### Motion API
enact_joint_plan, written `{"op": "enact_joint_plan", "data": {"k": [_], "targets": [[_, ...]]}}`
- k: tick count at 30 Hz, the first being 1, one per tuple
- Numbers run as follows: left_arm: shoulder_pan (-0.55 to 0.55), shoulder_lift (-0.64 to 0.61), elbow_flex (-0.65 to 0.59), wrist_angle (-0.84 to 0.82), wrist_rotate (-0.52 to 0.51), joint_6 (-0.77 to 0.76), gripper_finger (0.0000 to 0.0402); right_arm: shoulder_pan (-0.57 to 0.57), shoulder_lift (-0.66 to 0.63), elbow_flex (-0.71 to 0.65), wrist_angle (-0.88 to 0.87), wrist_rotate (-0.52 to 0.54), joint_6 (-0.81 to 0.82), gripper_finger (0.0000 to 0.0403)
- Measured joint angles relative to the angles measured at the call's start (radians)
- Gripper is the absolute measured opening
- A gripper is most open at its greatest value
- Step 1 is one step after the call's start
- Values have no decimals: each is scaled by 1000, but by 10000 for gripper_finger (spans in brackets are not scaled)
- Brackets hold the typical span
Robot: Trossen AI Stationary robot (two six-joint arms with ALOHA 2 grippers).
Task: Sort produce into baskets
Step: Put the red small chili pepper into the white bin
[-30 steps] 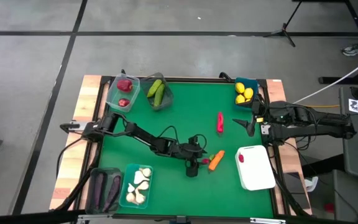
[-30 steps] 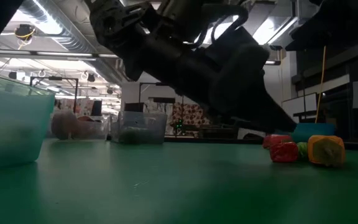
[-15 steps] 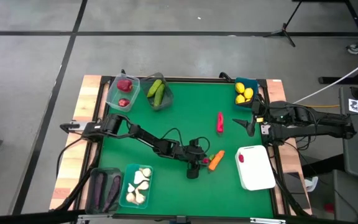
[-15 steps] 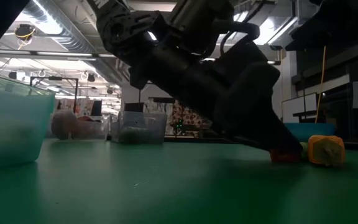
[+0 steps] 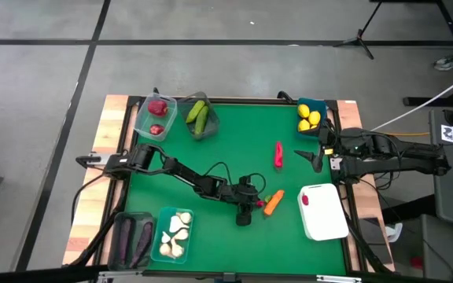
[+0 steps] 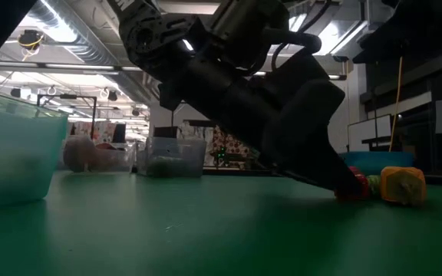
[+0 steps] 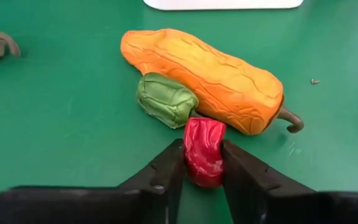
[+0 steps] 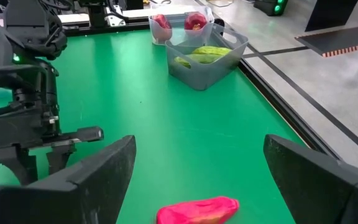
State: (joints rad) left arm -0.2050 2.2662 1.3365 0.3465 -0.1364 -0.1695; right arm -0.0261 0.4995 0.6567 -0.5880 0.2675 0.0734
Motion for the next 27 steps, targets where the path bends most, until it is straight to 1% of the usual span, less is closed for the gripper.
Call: {"op": "enact_joint_plan", "data": {"k": [5, 9, 17, 24, 27], "targets": [[0, 0, 0, 0, 0, -13, 66, 0, 0, 0, -8, 0, 0, 351], [1, 0, 0, 1, -3, -17, 53, 0, 0, 0, -8, 0, 0, 351], [20, -3, 0, 40, -39, -27, 59, 0, 0, 0, -13, 0, 0, 351], [44, -52, 0, 44, -45, -34, 60, 0, 0, 0, -13, 0, 0, 351], [52, -67, 0, 81, -45, -34, 60, 0, 0, 0, -13, 0, 0, 351]]}}
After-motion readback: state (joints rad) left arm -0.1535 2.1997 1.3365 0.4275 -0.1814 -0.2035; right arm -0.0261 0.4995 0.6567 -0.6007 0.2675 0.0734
